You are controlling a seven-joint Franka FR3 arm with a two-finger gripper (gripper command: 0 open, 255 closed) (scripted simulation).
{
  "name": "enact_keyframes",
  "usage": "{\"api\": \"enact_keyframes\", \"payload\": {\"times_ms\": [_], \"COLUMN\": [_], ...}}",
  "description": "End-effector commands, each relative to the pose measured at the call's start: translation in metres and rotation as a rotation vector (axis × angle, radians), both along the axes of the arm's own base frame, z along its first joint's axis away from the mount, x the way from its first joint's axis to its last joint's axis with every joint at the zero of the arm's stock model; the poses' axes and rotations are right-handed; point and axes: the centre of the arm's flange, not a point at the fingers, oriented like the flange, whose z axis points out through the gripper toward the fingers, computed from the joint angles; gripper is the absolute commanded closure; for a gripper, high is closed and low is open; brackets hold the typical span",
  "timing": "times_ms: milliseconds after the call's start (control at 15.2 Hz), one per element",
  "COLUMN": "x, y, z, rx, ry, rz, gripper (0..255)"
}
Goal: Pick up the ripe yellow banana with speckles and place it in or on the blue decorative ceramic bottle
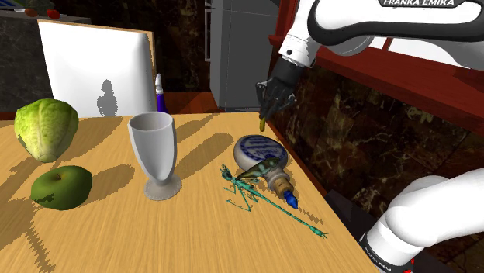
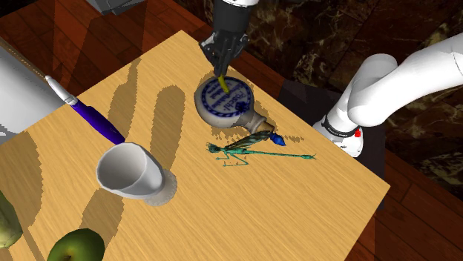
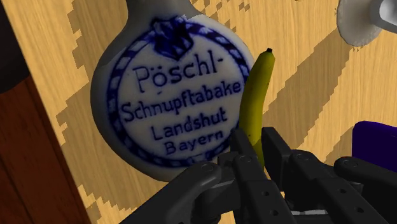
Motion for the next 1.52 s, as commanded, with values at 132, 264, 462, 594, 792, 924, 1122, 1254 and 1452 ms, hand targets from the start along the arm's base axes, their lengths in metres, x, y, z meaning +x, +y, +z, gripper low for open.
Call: {"api": "enact_keyframes", "payload": {"times_ms": [132,264,462,594,792,924,1122,1254,1452], "x": [-0.001,-0.001,-0.001,-0.001,-0.001,-0.001,-0.004,-0.008,-0.008], "y": [-0.001,-0.001,-0.001,-0.001,-0.001,-0.001,-0.008,-0.014,-0.014], "z": [-0.017,-0.017,-0.017,-0.017,-0.017,-0.017,0.008,0.031,0.031], "rx": [0.000,0.000,0.000,0.000,0.000,0.000,0.000,0.000,0.000], "ry": [-0.001,-0.001,-0.001,0.000,0.000,0.000,-0.001,-0.001,-0.001], "rz": [0.000,0.000,0.000,0.000,0.000,0.000,0.000,0.000,0.000], "gripper": [255,255,255,255,0,0,0,0,0]}}
